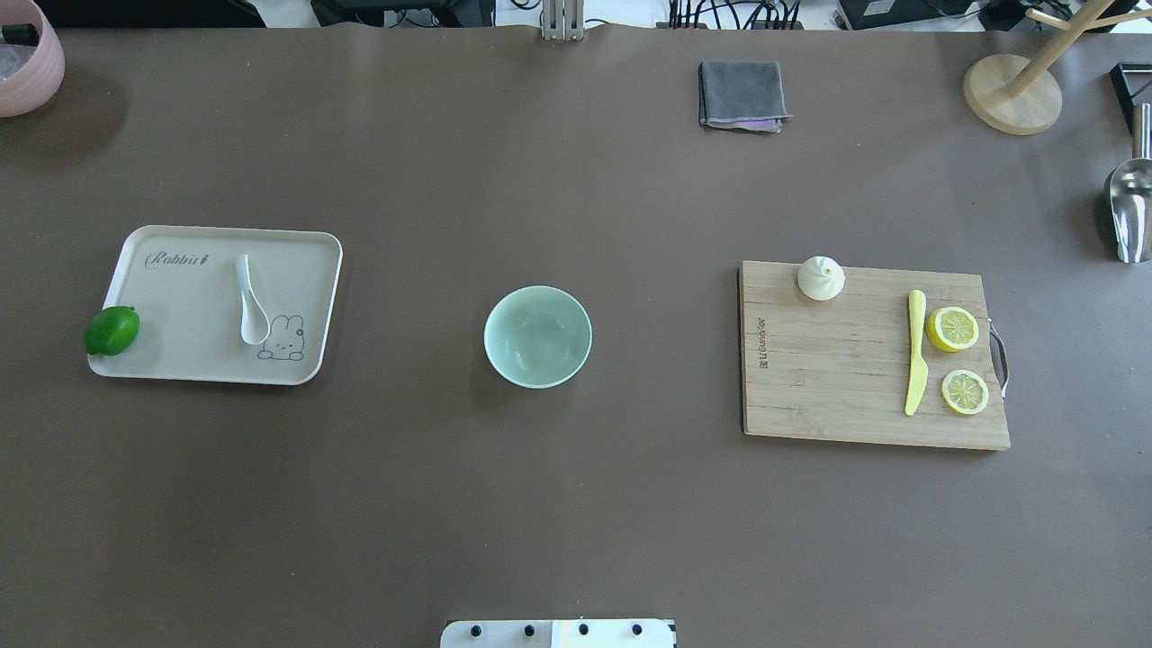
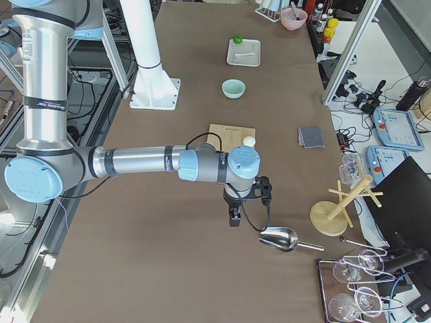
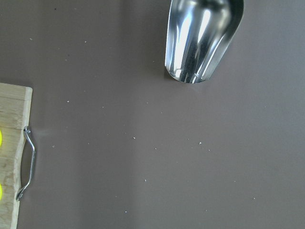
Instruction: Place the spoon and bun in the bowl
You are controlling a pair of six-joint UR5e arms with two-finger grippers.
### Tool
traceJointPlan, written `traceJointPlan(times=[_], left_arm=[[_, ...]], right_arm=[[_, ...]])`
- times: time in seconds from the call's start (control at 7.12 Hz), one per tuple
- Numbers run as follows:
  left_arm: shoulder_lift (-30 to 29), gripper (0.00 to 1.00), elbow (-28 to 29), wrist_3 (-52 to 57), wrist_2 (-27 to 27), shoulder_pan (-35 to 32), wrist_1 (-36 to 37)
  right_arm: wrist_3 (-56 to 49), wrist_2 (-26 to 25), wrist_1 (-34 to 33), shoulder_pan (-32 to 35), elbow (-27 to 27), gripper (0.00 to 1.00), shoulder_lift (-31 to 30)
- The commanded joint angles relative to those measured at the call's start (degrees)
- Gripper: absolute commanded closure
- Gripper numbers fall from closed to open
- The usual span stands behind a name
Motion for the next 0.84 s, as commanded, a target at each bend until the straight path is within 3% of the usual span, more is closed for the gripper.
traceJointPlan(times=[0.0,0.14,0.42,0.56,0.7], left_arm=[[-0.41,0.02,0.18,-5.1,-0.39,2.48,-8.81],[-0.93,0.02,0.36,-5.74,-0.13,5.89,-15.05],[-4.69,0.02,1.5,-28.67,-0.13,9.5,-17.99],[-5.07,0.02,2.2,-29.21,1.27,14.48,-19.92],[-5.16,0.02,2.38,-28.69,6.76,17.23,-21.95]], right_arm=[[-0.11,0.85,1.04,0.0,-0.03,0.0,0.53],[-0.03,1.29,2.1,0.0,-0.11,0.0,0.44],[-0.02,2.6,2.89,0.0,0.41,0.0,0.53],[-0.02,4.0,2.99,-0.09,0.41,0.0,0.97],[-0.02,4.02,2.99,-1.05,-0.11,0.0,2.62]])
